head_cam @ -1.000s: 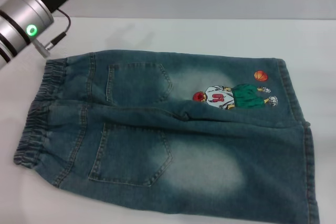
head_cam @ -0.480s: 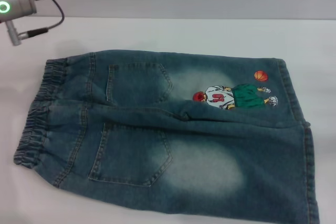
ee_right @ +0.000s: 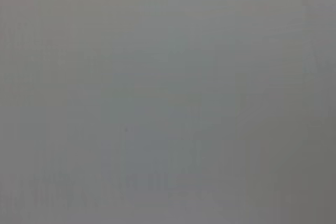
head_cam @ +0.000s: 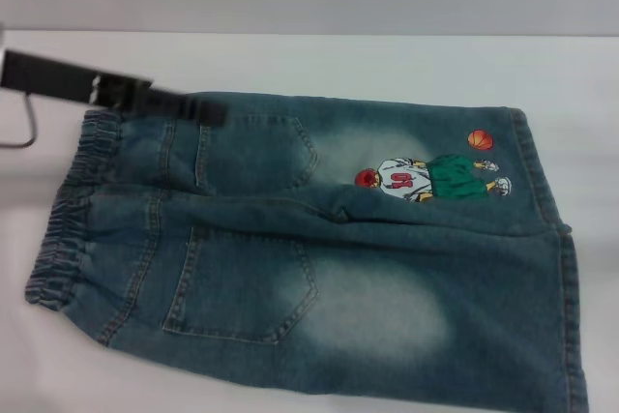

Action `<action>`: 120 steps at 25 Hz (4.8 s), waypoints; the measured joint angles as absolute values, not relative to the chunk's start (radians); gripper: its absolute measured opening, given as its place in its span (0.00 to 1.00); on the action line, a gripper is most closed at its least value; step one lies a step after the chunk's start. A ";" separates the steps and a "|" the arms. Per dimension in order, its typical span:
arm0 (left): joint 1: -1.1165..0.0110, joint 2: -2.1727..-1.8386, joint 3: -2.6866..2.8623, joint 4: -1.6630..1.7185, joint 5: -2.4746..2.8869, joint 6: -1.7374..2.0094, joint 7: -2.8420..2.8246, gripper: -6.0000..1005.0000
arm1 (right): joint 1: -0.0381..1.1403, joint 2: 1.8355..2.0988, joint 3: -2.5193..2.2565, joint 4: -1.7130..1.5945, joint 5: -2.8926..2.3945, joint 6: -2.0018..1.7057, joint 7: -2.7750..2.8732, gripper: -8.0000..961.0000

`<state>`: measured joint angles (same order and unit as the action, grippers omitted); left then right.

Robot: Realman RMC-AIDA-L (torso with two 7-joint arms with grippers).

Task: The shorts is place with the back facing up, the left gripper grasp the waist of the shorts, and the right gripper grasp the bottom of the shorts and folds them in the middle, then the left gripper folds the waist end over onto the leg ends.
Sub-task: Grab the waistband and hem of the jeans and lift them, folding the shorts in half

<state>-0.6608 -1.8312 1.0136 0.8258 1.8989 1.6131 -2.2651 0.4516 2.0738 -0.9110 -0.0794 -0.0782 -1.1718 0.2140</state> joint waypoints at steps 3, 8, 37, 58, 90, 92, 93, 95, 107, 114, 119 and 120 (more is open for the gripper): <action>-0.641 -1.828 0.944 0.831 1.995 1.665 -2.272 0.79 | 0.458 2.074 -0.911 -0.079 -0.078 -1.163 0.214 0.76; -0.589 -1.823 0.830 0.842 2.112 1.729 -2.277 0.79 | 0.474 2.075 -0.911 -0.078 -0.078 -1.145 0.210 0.76; -0.470 -1.813 0.707 0.836 2.404 1.702 -2.364 0.79 | 0.513 2.069 -0.911 -0.083 -0.078 -1.141 0.204 0.76; -0.492 -1.850 0.714 0.808 2.493 1.658 -2.355 0.79 | 0.503 2.071 -0.911 -0.084 -0.078 -1.150 0.206 0.76; -0.529 -1.874 0.718 0.778 2.524 1.646 -2.347 0.79 | 0.489 2.069 -0.910 -0.087 -0.078 -1.155 0.213 0.76; -0.529 -1.874 0.718 0.778 2.524 1.646 -2.347 0.79 | 0.488 2.069 -0.910 -0.087 -0.078 -1.155 0.213 0.76; -0.535 -1.875 0.717 0.778 2.523 1.650 -2.340 0.79 | 0.488 2.069 -0.909 -0.087 -0.078 -1.155 0.213 0.76; -0.536 -1.875 0.715 0.778 2.523 1.651 -2.338 0.79 | 0.487 2.069 -0.909 -0.087 -0.078 -1.155 0.213 0.76; -0.537 -1.876 0.709 0.793 2.522 1.626 -2.337 0.37 | 0.484 2.069 -0.898 -0.088 -0.078 -1.155 0.213 0.76; -0.556 -1.880 0.712 0.803 2.529 1.618 -2.350 0.21 | 0.484 2.069 -0.896 -0.088 -0.078 -1.155 0.213 0.76; -0.558 -1.887 0.709 0.821 2.528 1.614 -2.347 0.11 | 0.487 2.068 -0.901 -0.101 -0.087 -1.153 0.258 0.76; -0.560 -1.887 0.709 0.822 2.528 1.614 -2.347 0.09 | 0.487 2.067 -0.906 -0.107 -0.094 -1.151 0.294 0.76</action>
<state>-0.5596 -1.8873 0.7086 0.8223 2.5285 1.6143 -2.3467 0.4868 2.0666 -0.9062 -0.1069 -0.0944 -1.1511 0.2936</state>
